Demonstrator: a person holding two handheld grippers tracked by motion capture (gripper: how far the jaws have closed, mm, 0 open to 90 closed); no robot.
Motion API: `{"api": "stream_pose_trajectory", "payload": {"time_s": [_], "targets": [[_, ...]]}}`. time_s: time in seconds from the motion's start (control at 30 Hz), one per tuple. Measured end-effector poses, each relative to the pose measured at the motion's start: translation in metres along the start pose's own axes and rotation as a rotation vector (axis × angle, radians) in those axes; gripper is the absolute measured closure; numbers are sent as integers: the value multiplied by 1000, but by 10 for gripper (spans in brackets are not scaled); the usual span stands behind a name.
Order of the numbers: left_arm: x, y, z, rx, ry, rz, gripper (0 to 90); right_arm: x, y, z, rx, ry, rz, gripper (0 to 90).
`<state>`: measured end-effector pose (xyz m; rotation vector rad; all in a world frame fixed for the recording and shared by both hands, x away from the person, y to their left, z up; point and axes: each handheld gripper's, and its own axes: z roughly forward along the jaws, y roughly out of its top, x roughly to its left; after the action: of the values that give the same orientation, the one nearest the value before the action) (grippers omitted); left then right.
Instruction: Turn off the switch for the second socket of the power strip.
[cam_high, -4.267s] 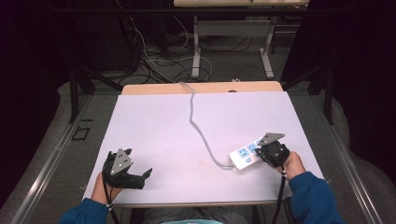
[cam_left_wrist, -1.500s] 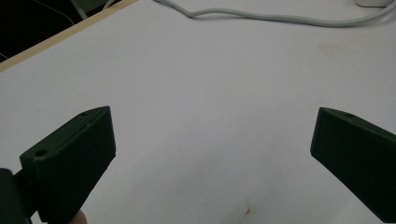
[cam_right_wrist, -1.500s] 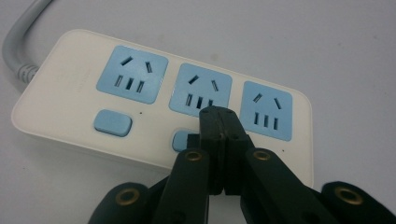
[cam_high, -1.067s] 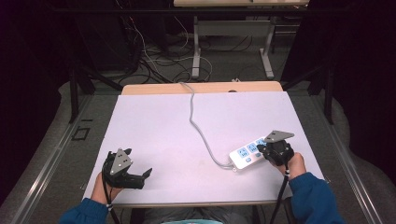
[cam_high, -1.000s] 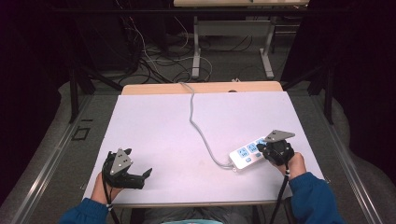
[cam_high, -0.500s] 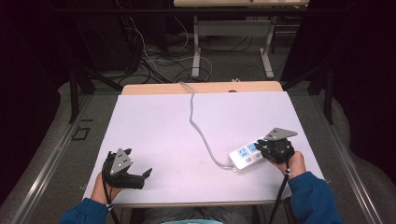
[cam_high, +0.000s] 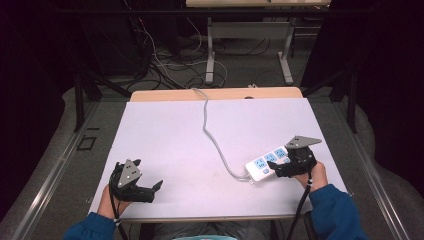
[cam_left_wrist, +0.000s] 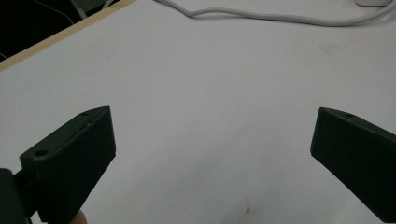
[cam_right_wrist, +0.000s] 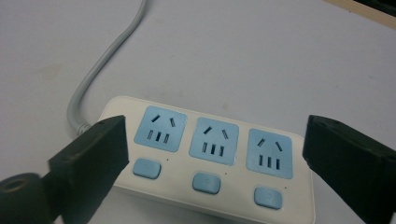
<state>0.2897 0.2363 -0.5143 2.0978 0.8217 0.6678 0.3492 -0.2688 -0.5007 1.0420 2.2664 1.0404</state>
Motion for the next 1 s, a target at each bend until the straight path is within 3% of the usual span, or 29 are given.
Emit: {"api": "stream_pose_trajectory", "payload": {"time_s": [0.07, 1.0], "targets": [[0, 0, 0, 2, -1, -2, 1, 0, 0, -1, -6, 4, 9, 0], [0, -1, 0, 0, -5, -12, 0, 1, -3, -8, -24, 50, -4, 0]]}}
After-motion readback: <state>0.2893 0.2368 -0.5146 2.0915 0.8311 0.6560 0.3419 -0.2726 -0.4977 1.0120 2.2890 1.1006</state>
